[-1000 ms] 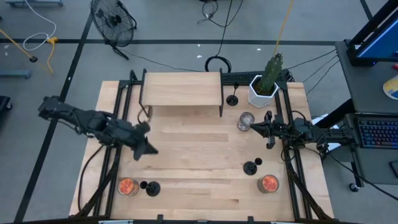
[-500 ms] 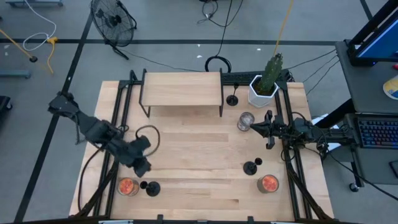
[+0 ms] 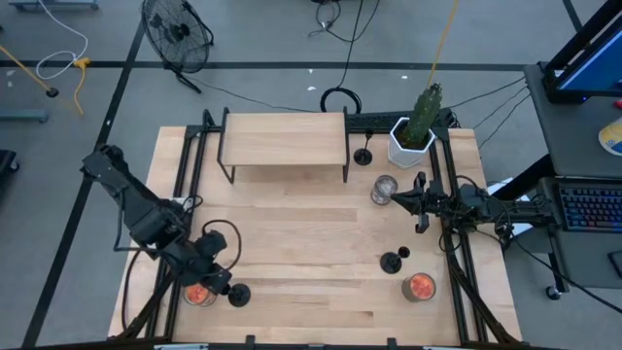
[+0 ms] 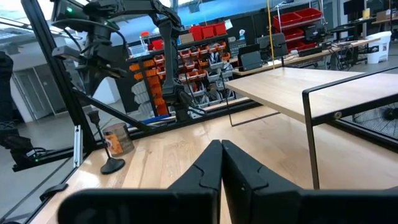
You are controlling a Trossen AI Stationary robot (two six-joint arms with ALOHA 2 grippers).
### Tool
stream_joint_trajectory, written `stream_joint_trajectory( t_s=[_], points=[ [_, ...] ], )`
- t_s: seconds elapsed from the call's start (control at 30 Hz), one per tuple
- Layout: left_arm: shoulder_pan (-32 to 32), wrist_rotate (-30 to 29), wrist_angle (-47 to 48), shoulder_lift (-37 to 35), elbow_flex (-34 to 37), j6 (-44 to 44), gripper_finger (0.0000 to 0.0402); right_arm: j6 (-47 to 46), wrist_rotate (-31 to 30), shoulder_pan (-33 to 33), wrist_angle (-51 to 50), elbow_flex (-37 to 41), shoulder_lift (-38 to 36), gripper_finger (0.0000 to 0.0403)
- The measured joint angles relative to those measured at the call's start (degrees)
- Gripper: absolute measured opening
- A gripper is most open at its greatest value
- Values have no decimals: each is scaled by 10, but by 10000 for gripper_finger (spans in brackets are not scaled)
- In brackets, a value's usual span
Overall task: Pick & Place candle stick holders
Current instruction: Put the bottom black candle holder on the shelf
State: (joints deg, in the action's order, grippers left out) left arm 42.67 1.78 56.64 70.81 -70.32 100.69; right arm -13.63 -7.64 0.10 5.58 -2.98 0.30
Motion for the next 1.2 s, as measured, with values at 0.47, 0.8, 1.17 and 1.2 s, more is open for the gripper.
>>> stream_joint_trajectory(
  t_s=[0.47, 0.8, 1.17, 1.2],
  points=[
    [11, -9, -1, 0, 0, 31, 17, 0, 0, 0, 0, 0, 0, 0],
    [10, -11, 2, 0, 0, 47, 17, 0, -1, 0, 0, 0, 0, 0],
    [10, -35, 2, 0, 0, 2, 17, 0, -1, 0, 0, 0, 0, 0],
    [10, -35, 2, 0, 0, -1, 17, 0, -1, 0, 0, 0, 0, 0]
  ],
)
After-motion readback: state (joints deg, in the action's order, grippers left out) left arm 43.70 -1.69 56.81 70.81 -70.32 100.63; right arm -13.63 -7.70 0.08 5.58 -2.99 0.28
